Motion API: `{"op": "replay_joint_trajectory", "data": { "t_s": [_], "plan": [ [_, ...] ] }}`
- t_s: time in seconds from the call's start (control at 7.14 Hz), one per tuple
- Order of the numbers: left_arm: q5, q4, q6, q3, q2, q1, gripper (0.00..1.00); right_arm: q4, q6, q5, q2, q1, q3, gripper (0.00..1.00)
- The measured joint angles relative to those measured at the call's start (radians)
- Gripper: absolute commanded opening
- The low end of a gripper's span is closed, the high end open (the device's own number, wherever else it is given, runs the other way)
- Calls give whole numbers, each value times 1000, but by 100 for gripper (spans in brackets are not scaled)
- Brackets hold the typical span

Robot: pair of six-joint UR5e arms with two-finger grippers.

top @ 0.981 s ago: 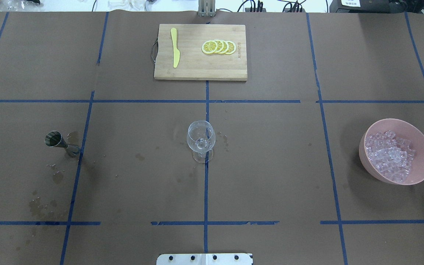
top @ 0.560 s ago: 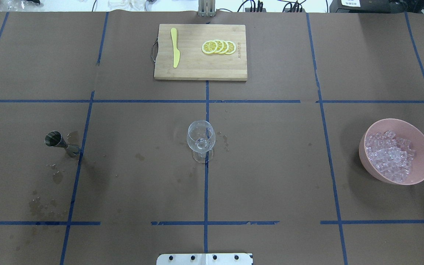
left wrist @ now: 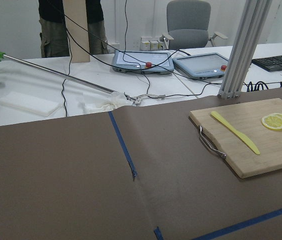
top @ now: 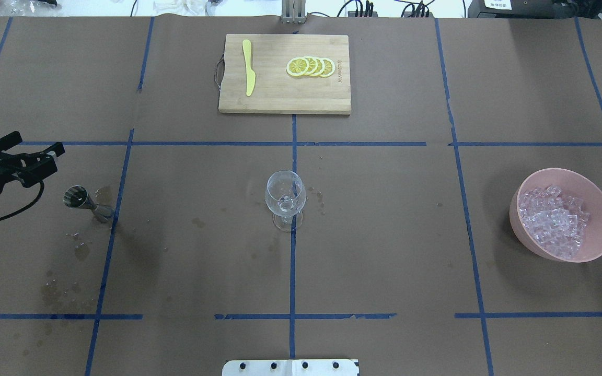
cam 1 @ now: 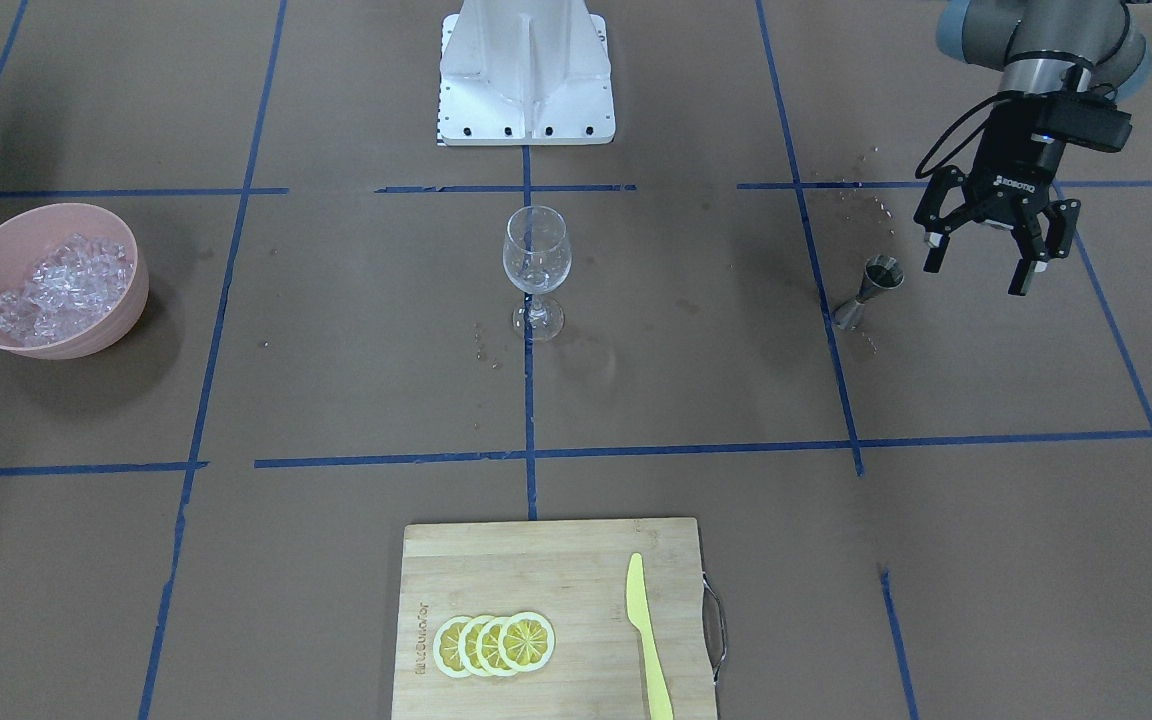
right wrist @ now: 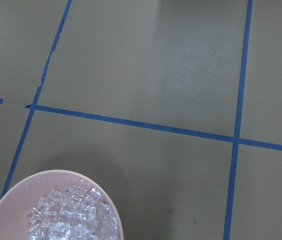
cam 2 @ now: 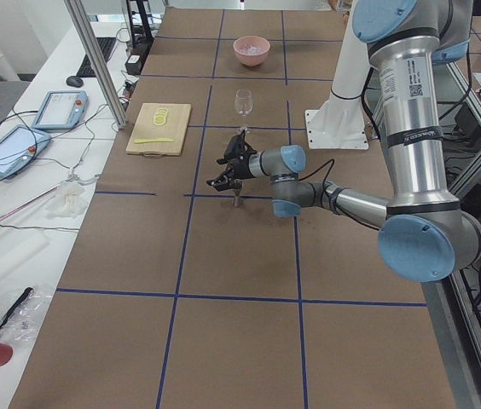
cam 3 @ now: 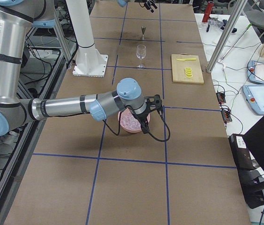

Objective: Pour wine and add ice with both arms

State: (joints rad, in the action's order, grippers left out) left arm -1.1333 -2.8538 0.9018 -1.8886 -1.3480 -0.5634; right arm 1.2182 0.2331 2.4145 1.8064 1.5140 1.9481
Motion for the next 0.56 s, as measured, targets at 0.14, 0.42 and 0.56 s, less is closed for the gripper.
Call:
{"op": "replay_joint_trajectory", "data": {
  "t_s": [0.14, 0.42, 0.56],
  "plan": [
    [132, 1, 26, 7, 1, 87, 100, 0, 0, 0, 1, 0, 0, 100],
    [334, 1, 83, 46, -2, 222, 100, 0, 0, 0, 2, 0, 0, 100],
    [399, 0, 105, 70, -7, 267, 100, 0, 0, 0, 2, 0, 0, 100]
  ]
}}
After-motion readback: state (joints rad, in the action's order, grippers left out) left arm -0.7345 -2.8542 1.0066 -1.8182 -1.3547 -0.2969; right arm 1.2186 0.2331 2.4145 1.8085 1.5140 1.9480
